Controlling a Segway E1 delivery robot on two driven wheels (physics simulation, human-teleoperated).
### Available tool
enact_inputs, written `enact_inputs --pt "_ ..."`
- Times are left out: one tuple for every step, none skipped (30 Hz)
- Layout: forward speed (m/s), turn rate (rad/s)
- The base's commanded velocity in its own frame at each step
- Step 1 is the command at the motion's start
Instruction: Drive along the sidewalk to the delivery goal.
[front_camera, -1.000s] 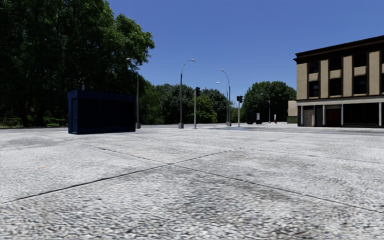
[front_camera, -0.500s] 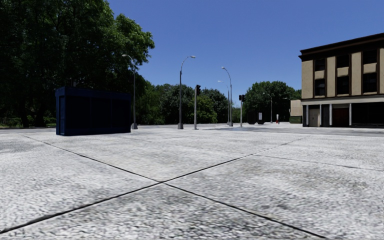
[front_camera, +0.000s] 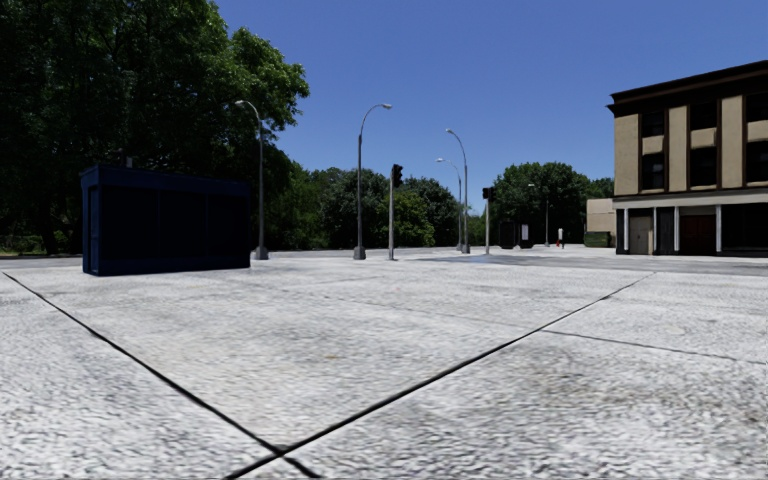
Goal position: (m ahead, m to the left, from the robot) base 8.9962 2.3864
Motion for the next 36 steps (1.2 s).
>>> enact_inputs --pt "2.0 0.0" --pt "2.0 0.0" --pt "2.0 0.0" --pt "2.0 0.0" --pt "2.0 0.0" --pt "2.0 0.0" --pt "2.0 0.0" --pt "2.0 0.0" --pt "2.0 0.0" --pt "2.0 0.0" --pt "2.0 0.0" --pt "2.0 0.0" --pt "2.0 0.0" --pt "2.0 0.0" --pt "2.0 0.0" --pt "2.0 0.0" --pt "2.0 0.0" --pt "2.0 0.0" --pt "2.0 0.0" --pt "2.0 0.0" --pt "2.0 0.0" --pt "2.0 0.0" --pt "2.0 0.0" --pt "2.0 0.0" --pt "2.0 0.0" --pt "2.0 0.0" --pt "2.0 0.0" --pt "2.0 0.0" --pt "2.0 0.0" --pt "2.0 0.0" --pt "2.0 0.0" --pt "2.0 0.0" --pt "2.0 0.0" --pt "2.0 0.0" --pt "2.0 0.0" --pt "2.0 0.0"
